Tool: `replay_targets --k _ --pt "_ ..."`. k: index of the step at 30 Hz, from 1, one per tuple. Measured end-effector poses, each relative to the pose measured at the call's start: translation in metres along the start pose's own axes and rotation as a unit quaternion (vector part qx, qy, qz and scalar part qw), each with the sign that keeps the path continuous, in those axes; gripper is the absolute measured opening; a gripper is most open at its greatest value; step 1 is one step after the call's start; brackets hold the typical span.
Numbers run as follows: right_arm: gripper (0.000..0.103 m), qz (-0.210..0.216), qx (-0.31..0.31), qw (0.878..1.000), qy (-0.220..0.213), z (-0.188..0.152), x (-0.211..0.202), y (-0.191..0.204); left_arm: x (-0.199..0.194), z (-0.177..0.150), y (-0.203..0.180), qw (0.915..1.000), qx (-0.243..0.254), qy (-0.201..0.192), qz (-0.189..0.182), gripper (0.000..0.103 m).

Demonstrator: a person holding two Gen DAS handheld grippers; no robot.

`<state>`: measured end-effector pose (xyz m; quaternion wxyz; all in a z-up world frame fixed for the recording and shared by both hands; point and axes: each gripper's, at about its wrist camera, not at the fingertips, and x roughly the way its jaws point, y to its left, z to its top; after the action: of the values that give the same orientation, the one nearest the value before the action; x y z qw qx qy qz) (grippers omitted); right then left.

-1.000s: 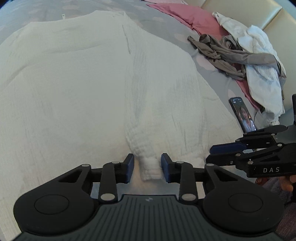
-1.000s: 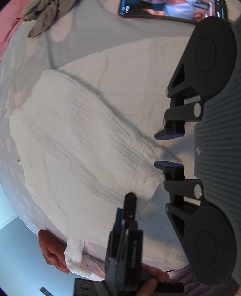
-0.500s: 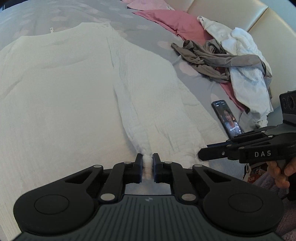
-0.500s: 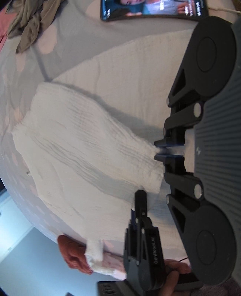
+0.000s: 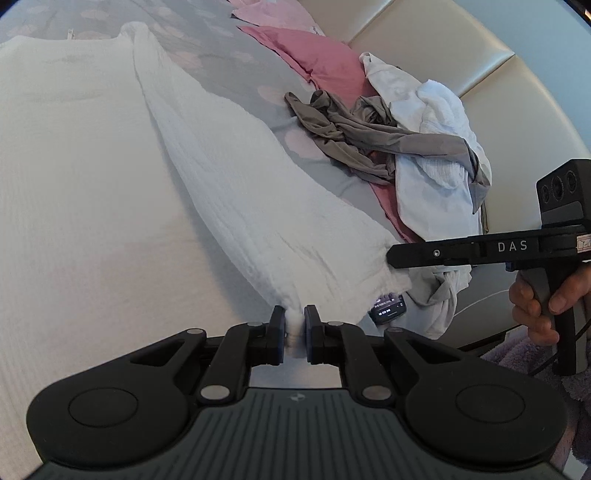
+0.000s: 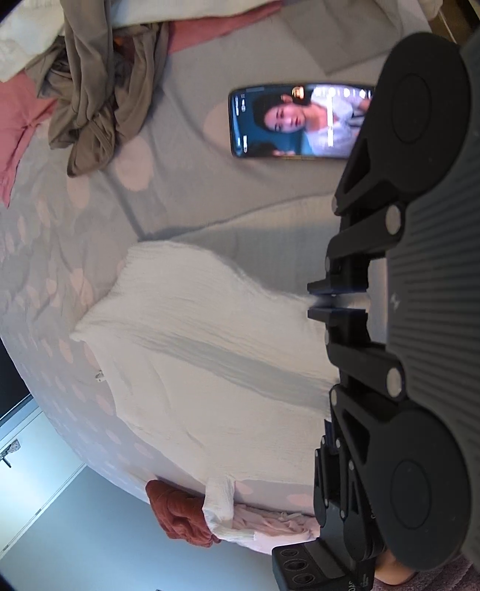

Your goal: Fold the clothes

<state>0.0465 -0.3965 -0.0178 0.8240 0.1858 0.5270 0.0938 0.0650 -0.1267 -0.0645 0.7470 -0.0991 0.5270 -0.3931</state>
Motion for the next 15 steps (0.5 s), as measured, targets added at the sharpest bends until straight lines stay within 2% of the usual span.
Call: replay_targets --k 9,15 --pt "0.008 -0.037 0.025 0.998 0.035 -0.018 0.031 -0.044 0.038 -0.020 -0.001 0.9993 -0.015 0.030 0.018 0.008" --pt "0.008 -0.070 -0.006 0.996 0.062 -0.024 0.050 -0.044 0.049 -0.025 0.002 0.9984 -0.012 0.045 0.033 0.008"
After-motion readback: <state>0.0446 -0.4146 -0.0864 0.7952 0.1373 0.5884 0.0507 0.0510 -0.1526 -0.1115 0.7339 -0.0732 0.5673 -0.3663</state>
